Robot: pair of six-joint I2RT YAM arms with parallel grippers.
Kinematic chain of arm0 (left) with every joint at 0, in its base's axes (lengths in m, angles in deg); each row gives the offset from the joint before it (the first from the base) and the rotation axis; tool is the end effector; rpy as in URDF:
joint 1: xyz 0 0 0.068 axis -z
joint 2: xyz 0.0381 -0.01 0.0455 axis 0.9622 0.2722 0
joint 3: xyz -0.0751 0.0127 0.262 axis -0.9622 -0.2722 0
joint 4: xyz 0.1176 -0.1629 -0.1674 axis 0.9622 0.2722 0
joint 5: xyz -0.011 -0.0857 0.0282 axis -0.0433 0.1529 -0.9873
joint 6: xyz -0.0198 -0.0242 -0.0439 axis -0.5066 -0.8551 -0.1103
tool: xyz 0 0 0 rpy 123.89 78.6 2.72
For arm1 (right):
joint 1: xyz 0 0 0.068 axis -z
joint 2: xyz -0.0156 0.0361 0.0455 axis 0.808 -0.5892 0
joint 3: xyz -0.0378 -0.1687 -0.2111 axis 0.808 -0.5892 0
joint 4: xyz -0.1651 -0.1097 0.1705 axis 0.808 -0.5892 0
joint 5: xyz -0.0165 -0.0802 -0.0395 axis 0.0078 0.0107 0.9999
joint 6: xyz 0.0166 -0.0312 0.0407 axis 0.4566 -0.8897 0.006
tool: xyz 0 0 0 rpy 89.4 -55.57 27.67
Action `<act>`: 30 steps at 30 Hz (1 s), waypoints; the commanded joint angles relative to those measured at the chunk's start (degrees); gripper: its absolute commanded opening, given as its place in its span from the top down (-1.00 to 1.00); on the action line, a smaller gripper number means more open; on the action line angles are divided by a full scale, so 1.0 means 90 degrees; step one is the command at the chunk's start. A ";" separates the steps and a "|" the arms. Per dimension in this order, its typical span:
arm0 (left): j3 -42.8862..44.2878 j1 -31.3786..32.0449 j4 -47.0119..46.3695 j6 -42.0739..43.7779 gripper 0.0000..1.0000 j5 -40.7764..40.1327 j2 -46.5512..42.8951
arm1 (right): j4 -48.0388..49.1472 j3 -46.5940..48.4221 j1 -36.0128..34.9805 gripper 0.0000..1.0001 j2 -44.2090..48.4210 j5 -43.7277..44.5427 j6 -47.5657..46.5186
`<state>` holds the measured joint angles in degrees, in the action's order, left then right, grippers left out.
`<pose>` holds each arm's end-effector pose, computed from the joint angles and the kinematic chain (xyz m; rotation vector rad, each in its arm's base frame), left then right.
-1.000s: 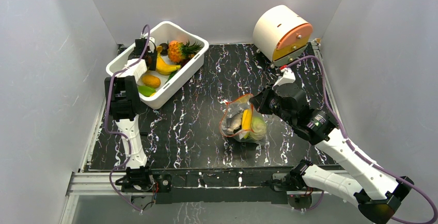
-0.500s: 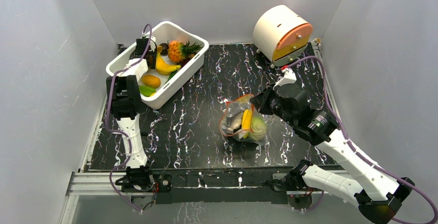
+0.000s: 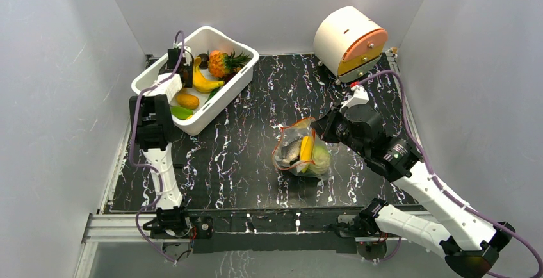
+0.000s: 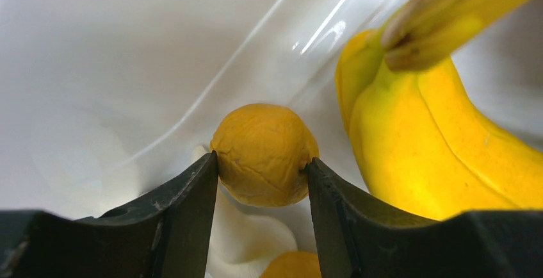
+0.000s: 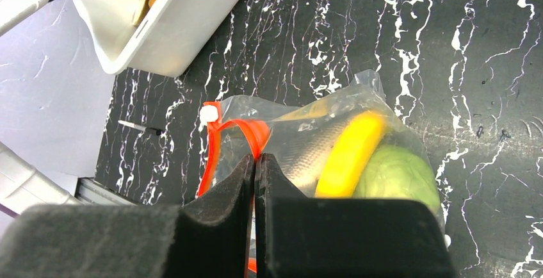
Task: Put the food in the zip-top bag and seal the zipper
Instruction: Pick up the fake fruit from the bin.
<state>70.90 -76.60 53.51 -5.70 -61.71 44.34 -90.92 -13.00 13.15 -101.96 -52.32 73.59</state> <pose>0.5100 0.0309 0.1946 0.0006 2.2060 0.4251 0.1384 0.1101 0.3601 0.1072 2.0944 0.6824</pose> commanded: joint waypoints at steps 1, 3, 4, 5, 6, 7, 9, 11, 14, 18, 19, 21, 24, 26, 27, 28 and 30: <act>-0.0272 0.0078 0.0347 -0.0231 0.37 0.0040 -0.0904 | 0.0536 0.0180 0.0010 1.00 0.0237 0.0026 0.0138; -0.0399 0.0079 0.0385 -0.0350 0.39 0.0083 -0.1097 | 0.0534 0.0146 0.0008 1.00 0.0280 0.0019 0.0149; -0.0481 0.0094 0.0400 -0.0451 0.40 0.0090 -0.1181 | 0.0537 0.0117 0.0007 1.00 0.0301 0.0008 0.0168; -0.0583 0.0105 0.0412 -0.0577 0.41 0.0110 -0.1306 | 0.0541 0.0094 0.0011 1.00 0.0304 -0.0004 0.0167; -0.0732 0.0125 0.0365 -0.0733 0.41 0.0116 -0.1436 | 0.0548 0.0076 0.0010 1.00 0.0298 -0.0013 0.0178; -0.0949 0.0142 0.0299 -0.0836 0.42 0.0110 -0.1569 | 0.0557 0.0063 0.0010 1.00 0.0281 -0.0028 0.0188; -0.1178 0.0157 0.0184 -0.1008 0.45 0.0143 -0.1801 | 0.0554 0.0074 0.0008 1.00 0.0249 -0.0047 0.0205; -0.1265 0.0172 0.0179 -0.1080 0.47 0.0202 -0.1976 | 0.0528 0.0102 0.0007 1.00 0.0237 -0.0067 0.0208; -0.1226 0.0187 0.0444 -0.1179 0.47 0.0345 -0.2199 | 0.0491 0.0095 0.0014 1.00 0.0278 -0.0070 0.0212; -0.1435 0.0183 0.0555 -0.1319 0.47 0.0790 -0.2677 | 0.0519 0.0002 0.0008 1.00 0.0310 -0.0073 0.0265; -0.1464 0.0186 0.0620 -0.1343 0.46 0.1003 -0.2806 | 0.0508 -0.0022 0.0014 1.00 0.0305 -0.0082 0.0270; -0.1446 0.0179 0.0842 -0.1528 0.46 0.1279 -0.2954 | 0.0476 -0.0044 0.0011 1.00 0.0287 -0.0074 0.0301; -0.1402 0.0186 0.1047 -0.1714 0.46 0.1604 -0.3206 | 0.0521 -0.0112 0.0008 1.00 0.0295 -0.0021 0.0359; -0.1392 0.0183 0.1128 -0.1831 0.46 0.1840 -0.3436 | 0.0534 -0.0091 0.0008 1.00 0.0278 -0.0042 0.0390; -0.1391 0.0181 0.1146 -0.1892 0.46 0.2012 -0.3554 | 0.0519 -0.0072 0.0010 1.00 0.0267 -0.0043 0.0403; -0.1391 0.0182 0.1198 -0.1969 0.47 0.2178 -0.3677 | 0.0524 -0.0059 0.0016 1.00 0.0257 -0.0034 0.0415; -0.1377 0.0186 0.1357 -0.2143 0.47 0.2655 -0.3887 | 0.0568 -0.0078 0.0011 1.00 0.0274 -0.0047 0.0458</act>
<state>58.03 -75.20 62.37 -21.20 -46.76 15.73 -90.85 -14.31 13.15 -100.36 -53.00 76.43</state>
